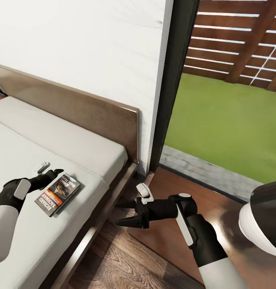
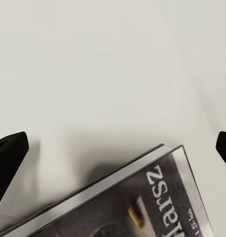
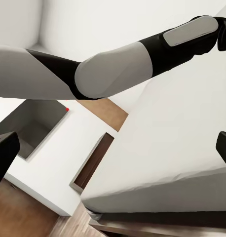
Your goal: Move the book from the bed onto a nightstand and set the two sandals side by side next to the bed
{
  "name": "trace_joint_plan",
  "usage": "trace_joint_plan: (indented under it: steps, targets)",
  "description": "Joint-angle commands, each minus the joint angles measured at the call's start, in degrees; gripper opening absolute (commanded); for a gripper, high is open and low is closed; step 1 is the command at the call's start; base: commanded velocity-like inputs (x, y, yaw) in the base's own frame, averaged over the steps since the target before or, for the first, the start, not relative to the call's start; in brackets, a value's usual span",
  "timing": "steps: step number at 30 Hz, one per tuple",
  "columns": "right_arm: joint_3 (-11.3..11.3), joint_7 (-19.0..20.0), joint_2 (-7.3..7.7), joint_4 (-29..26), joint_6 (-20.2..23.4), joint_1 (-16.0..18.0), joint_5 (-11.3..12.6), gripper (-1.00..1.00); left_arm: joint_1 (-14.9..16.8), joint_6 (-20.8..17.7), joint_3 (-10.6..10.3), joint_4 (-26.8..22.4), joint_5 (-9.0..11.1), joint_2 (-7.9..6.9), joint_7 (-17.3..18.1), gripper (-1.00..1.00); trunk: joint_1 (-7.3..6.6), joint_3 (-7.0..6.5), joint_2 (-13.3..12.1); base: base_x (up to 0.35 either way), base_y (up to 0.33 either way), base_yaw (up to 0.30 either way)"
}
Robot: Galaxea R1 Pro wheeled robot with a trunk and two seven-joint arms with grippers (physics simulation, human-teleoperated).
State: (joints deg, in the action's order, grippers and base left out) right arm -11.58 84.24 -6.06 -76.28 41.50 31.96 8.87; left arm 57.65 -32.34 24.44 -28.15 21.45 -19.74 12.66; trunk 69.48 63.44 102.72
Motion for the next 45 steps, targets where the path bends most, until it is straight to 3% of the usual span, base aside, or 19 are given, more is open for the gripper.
trace_joint_plan:
  steps: [1, 20, 29, 33, 45]
  targets:
    - [-0.02, 0.06, 0.0, 0.02, 0.6, 0.03, 0.19, 1.0, 0.0, -0.52, 0.26, 0.79, 0.26, 0.05, 0.08, 1.0, 0.01, 0.04, 0.01, 0.0, 0.0, 0.0]
    - [-0.02, 0.06, 0.0, 0.0, 0.6, 0.03, 0.19, 1.0, 0.0, -0.39, 0.26, 1.82, 0.29, 0.05, 0.08, 1.0, 0.01, 0.04, 0.01, 0.0, 0.0, 0.0]
    - [-0.02, 0.05, 0.0, -0.01, 0.6, 0.03, 0.19, 1.0, 0.0, 2.31, 0.26, 2.91, 0.26, 0.05, 0.08, 1.0, 0.01, 0.04, 0.01, 0.0, 0.0, 0.0]
    - [-0.02, 0.06, 0.0, 0.0, 0.6, 0.03, 0.19, 1.0, -0.01, 2.32, 0.26, 2.92, 0.22, 0.05, 0.08, 1.0, -0.87, -0.68, -1.59, 0.0, 0.0, 0.0]
    - [-0.02, 0.05, 0.0, 0.01, 0.6, 0.03, 0.19, 1.0, 0.0, 2.33, 0.26, 2.92, 0.17, 0.05, 0.08, 1.0, -0.87, -0.68, -1.59, 0.0, 0.0, 0.0]
